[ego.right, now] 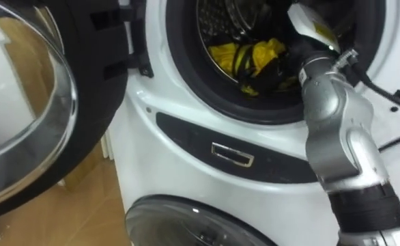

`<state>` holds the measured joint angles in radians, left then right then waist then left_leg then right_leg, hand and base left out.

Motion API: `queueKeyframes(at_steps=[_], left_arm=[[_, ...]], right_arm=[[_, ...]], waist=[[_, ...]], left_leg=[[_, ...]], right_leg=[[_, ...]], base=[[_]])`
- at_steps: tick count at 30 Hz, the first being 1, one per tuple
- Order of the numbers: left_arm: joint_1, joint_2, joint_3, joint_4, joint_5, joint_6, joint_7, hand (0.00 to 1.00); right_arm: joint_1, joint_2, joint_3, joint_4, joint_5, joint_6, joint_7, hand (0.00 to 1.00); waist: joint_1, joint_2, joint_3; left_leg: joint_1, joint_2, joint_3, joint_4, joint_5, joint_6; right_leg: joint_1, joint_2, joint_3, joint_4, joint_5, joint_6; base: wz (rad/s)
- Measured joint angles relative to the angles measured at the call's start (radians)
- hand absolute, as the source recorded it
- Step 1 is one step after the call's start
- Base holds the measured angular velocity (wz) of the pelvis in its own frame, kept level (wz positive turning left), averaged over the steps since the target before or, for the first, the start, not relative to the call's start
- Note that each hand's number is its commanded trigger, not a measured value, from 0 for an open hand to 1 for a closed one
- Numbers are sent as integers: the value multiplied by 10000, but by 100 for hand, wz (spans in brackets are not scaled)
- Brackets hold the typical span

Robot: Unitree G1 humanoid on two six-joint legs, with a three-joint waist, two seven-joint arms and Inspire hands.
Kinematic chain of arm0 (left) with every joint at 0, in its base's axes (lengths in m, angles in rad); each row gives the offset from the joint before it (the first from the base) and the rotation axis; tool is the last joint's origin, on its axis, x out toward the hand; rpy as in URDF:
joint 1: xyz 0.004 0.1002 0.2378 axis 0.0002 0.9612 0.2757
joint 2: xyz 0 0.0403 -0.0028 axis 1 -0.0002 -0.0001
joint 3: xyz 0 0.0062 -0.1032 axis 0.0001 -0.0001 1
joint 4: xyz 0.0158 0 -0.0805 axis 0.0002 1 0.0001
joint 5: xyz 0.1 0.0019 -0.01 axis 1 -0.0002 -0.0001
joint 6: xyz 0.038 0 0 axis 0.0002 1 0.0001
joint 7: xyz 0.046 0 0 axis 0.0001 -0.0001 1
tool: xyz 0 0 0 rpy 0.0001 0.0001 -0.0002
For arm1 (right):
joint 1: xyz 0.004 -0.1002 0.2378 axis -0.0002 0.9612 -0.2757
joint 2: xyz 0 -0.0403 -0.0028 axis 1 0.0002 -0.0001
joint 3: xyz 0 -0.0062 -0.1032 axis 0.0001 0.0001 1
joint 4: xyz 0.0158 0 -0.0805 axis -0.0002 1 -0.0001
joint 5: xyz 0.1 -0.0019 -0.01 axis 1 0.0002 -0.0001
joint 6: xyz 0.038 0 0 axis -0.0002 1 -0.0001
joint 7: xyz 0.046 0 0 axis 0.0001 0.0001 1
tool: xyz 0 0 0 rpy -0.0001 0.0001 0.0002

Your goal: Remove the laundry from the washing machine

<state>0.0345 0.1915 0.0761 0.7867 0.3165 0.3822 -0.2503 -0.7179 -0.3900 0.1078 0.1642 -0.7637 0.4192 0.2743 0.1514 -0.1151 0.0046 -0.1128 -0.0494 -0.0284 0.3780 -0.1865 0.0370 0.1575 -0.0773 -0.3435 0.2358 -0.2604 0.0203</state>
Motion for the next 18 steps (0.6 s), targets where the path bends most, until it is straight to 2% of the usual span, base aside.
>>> queueKeyframes(at_steps=[6,9,12,13,14,18], left_arm=[[-276,-90,0,-35,5,57,-103,0],[-284,-91,9,-96,-2,58,-213,0],[-285,-92,13,-147,-3,57,-250,0],[-283,-92,17,-150,-2,57,-246,0],[-282,-92,27,-151,0,58,-237,0],[-284,-92,-8,-129,-37,57,-126,0]], right_arm=[[0,0,98,206,-1593,212,963,0],[0,-12,96,259,-2106,209,1312,0],[1,-71,77,309,-2238,213,1535,0],[1,-80,76,336,-2239,213,1568,7],[1,-106,74,395,-2231,222,1655,100],[53,-182,79,591,-1964,308,1975,100]], waist=[[269,15,40],[308,76,80],[393,110,77],[404,130,90],[424,133,80],[444,80,14]], left_leg=[[-74,31,-59,124,-35,-30],[-207,59,-101,310,-90,-28],[-206,58,-113,347,-96,-16],[-202,54,-125,346,-96,-15],[-198,49,-151,340,-95,-15],[-133,38,-192,308,-92,-18]], right_leg=[[-11,47,-48,12,2,-3],[-54,87,-71,19,2,-3],[-42,87,-64,39,2,-3],[-35,87,-64,42,2,-4],[-28,87,-72,47,2,-4],[31,87,-86,83,2,-4]], base=[[2],[0],[0],[0],[4],[4]])
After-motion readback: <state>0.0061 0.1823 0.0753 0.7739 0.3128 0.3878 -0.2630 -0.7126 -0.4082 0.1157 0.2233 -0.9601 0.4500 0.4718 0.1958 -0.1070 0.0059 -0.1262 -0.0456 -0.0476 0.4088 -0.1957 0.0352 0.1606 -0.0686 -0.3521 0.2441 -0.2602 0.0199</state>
